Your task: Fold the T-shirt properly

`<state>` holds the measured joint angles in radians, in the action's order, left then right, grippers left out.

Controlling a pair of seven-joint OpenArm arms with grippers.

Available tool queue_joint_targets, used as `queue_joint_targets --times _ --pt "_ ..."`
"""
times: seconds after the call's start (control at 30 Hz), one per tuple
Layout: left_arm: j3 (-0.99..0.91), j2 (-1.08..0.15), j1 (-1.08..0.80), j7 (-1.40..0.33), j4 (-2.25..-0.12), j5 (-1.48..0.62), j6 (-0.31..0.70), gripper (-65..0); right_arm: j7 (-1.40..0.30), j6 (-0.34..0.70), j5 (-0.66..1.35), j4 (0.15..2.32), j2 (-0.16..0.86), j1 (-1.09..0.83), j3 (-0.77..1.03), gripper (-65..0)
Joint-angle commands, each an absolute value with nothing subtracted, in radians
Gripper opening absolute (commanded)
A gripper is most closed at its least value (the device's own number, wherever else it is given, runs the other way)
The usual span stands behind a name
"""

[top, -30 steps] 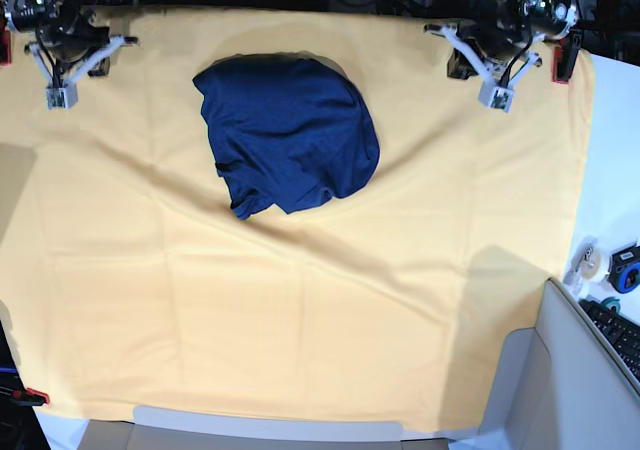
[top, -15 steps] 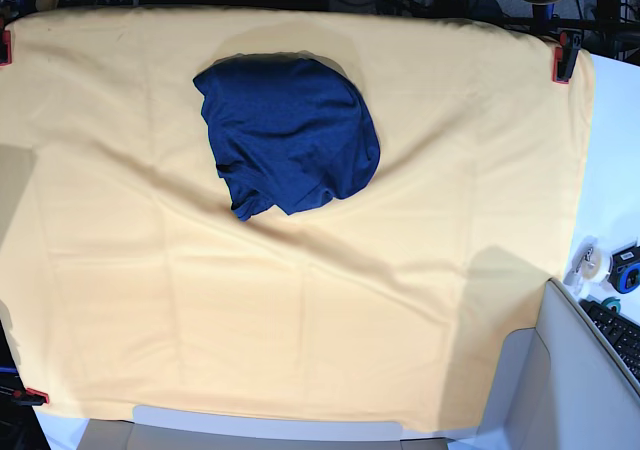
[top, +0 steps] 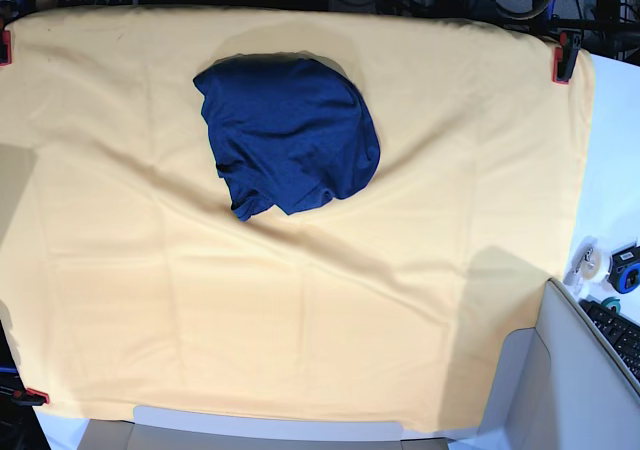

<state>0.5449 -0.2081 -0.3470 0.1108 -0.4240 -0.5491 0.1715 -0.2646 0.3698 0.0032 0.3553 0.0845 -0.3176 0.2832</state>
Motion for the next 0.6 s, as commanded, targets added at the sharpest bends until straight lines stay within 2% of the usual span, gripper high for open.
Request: queue_joint_targets --times 0.0,0.1,0.2,0.23,0.43,0.5,0.57 --pt "0.588 -0.200 -0.315 0.194 -0.351 -0.552 0.171 -65.0 -0.199 0.329 -0.007 0.283 0.074 -0.286 0.271 -65.0" --pt "0.720 -0.157 -0.245 0.294 -0.240 -0.552 0.170 -65.0 -0.031 0.153 -0.064 0.165 0.054 -0.216 0.268 -65.0" --pt "0.780 -0.116 -0.191 0.268 -0.177 -0.552 0.168 -65.0 -0.002 -0.007 -0.119 0.159 0.010 -0.177 0.268 -65.0" --pt "0.780 -0.105 -0.179 0.262 -0.168 -0.552 0.168 -65.0 -0.002 -0.031 -0.130 0.159 0.001 -0.160 0.268 -65.0" --pt "0.725 -0.071 -0.153 0.254 -0.162 -0.552 0.159 -65.0 -0.002 -0.038 -0.137 0.157 -0.042 -0.105 0.268 -65.0" --pt "0.691 -0.059 -0.153 0.254 -0.162 -0.552 0.084 -65.0 -0.002 -0.038 -0.137 0.157 -0.044 -0.105 0.268 -65.0" --pt "0.656 -0.056 -0.153 0.263 -0.162 -0.552 -0.045 -65.0 -0.002 -0.038 -0.137 0.157 -0.044 -0.096 0.268 -65.0"
